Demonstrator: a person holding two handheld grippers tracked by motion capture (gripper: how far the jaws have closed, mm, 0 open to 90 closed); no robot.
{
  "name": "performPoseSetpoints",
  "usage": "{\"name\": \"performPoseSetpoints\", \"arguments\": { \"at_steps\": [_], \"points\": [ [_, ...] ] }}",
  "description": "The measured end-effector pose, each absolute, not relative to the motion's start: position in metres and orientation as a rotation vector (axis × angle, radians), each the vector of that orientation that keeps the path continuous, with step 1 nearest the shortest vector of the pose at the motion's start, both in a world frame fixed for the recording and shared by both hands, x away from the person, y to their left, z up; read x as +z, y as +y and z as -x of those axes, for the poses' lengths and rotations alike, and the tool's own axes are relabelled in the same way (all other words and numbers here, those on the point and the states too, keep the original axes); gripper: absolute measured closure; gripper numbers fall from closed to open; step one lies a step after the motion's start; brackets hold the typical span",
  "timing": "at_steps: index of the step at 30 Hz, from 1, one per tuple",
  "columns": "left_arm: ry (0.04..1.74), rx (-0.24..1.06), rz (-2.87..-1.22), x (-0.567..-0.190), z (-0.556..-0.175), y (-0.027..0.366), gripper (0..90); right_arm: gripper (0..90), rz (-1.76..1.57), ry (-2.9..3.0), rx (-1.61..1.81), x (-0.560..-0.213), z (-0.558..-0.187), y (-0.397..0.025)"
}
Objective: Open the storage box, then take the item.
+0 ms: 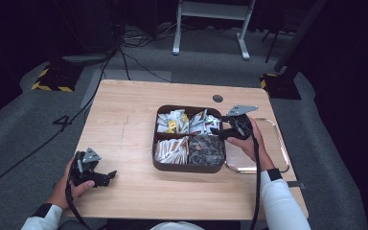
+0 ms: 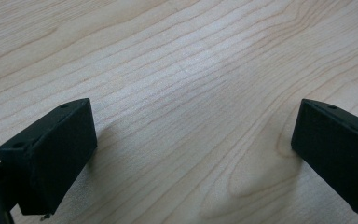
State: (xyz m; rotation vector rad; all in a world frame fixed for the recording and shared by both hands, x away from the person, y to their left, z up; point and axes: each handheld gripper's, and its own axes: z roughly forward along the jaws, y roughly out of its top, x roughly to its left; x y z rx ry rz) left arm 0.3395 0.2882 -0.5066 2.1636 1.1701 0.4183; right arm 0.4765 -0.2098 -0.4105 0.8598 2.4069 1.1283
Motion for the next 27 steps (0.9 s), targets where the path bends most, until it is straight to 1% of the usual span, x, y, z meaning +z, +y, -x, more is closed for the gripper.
{"name": "performPoseSetpoints", "arguments": {
  "at_steps": [13, 27],
  "points": [
    [1.171, 0.419, -2.163, -0.507, -0.339, 0.288, 0.3, 29.2, -0.865, 2.405, 1.13, -0.408, -0.487, -0.194],
    [1.17, 0.419, -2.163, -0.507, -0.339, 0.288, 0.3, 29.9, -0.916, 2.439, 1.033, -0.418, -0.514, -0.17]
  ]
}}
